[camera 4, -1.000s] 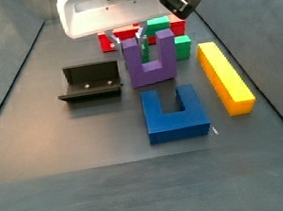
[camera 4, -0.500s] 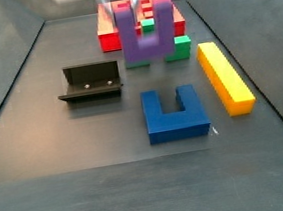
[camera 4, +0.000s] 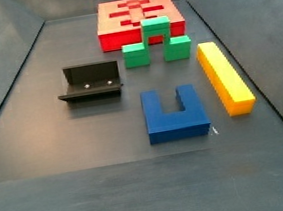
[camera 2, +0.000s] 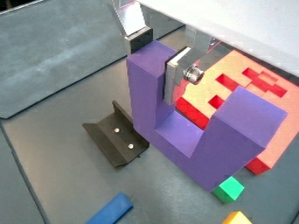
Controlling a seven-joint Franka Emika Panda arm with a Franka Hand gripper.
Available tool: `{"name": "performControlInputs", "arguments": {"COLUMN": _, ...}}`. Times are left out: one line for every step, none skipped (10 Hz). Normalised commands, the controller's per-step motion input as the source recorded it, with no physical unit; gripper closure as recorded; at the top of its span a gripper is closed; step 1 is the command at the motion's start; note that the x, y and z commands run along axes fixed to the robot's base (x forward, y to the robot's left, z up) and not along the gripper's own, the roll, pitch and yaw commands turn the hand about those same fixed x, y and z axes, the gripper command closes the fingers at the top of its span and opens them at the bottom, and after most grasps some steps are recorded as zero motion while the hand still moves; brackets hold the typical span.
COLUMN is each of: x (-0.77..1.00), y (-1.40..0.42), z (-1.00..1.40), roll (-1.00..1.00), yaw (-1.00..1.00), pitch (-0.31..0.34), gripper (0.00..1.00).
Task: Pick up the purple object. Move up. Move to above the board. Insert the purple object.
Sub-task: Move to above the board.
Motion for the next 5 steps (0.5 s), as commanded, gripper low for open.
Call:
{"name": "performControlInputs", "arguments": {"x": -0.23, "y": -1.4, "z": 0.23, "roll": 0.03, "yaw": -0.47, "pitch": 0.091, "gripper": 1.0}}
{"name": "performControlInputs", "arguments": {"x": -0.25, "y": -1.4, "z": 0.23, "roll": 0.1, "yaw": -0.38, "pitch": 0.069, "gripper": 1.0}}
{"name": "performControlInputs", "arguments": {"x": -0.25, "y": -1.4, "z": 0.23, "roll": 0.1, "yaw": -0.27, "pitch": 0.032, "gripper": 1.0}}
{"name": "performControlInputs", "arguments": {"x": -0.26, "y": -1.4, "z": 0.23, "roll": 0.04, "yaw": -0.15, "pitch": 0.013, "gripper": 1.0}}
{"name": "performControlInputs", "arguments": {"x": -0.25, "y": -1.4, "z": 0.24, "roll": 0.0, "yaw": -0.04, "pitch": 0.031, "gripper": 1.0}}
